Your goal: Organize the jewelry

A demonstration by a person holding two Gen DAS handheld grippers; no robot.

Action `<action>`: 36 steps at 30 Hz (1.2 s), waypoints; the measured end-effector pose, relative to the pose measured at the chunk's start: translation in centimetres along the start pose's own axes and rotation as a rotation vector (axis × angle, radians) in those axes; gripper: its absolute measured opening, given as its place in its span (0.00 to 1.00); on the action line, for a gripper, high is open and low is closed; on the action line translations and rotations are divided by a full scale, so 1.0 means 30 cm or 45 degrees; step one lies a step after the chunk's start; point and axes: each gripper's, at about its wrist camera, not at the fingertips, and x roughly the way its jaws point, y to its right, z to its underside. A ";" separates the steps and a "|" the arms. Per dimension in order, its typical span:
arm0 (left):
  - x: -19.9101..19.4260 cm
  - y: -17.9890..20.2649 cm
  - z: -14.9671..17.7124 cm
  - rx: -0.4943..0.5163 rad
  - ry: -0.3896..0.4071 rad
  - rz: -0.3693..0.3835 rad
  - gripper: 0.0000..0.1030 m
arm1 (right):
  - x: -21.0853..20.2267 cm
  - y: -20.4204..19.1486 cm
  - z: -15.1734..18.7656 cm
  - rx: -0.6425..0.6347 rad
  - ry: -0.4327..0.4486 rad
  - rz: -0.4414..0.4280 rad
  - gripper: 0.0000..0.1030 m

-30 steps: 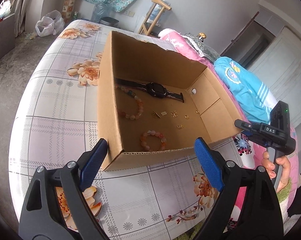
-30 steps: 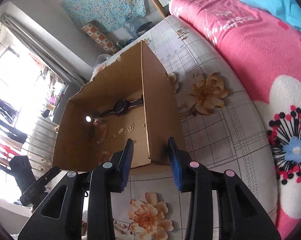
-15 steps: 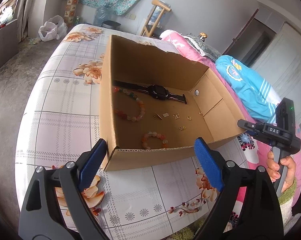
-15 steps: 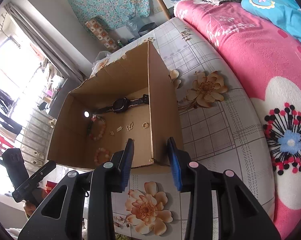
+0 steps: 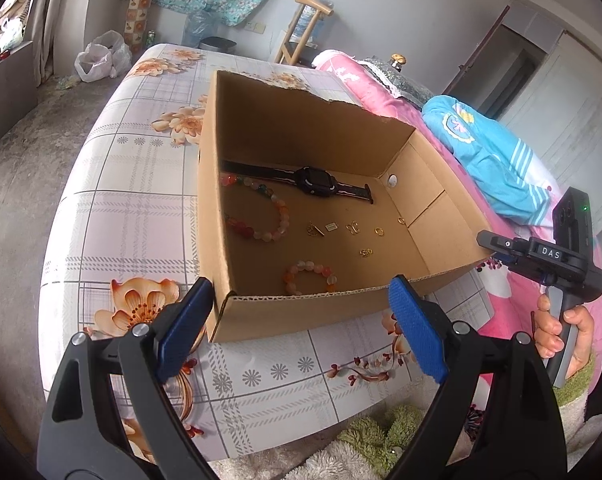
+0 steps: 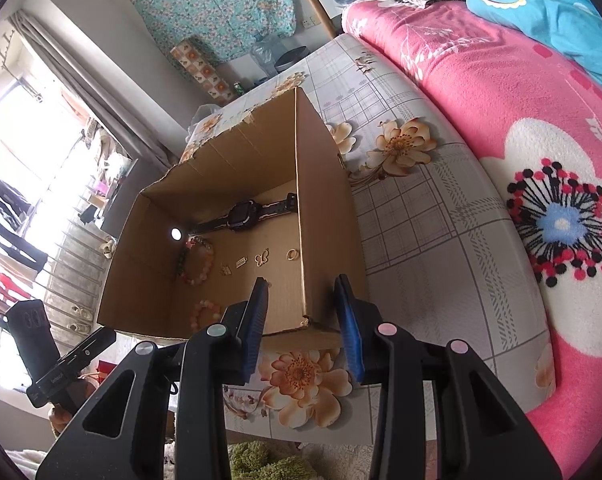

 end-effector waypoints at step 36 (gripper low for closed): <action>-0.315 0.153 0.149 0.104 0.326 -0.205 0.92 | -0.316 -0.278 0.222 -0.393 0.338 0.068 0.89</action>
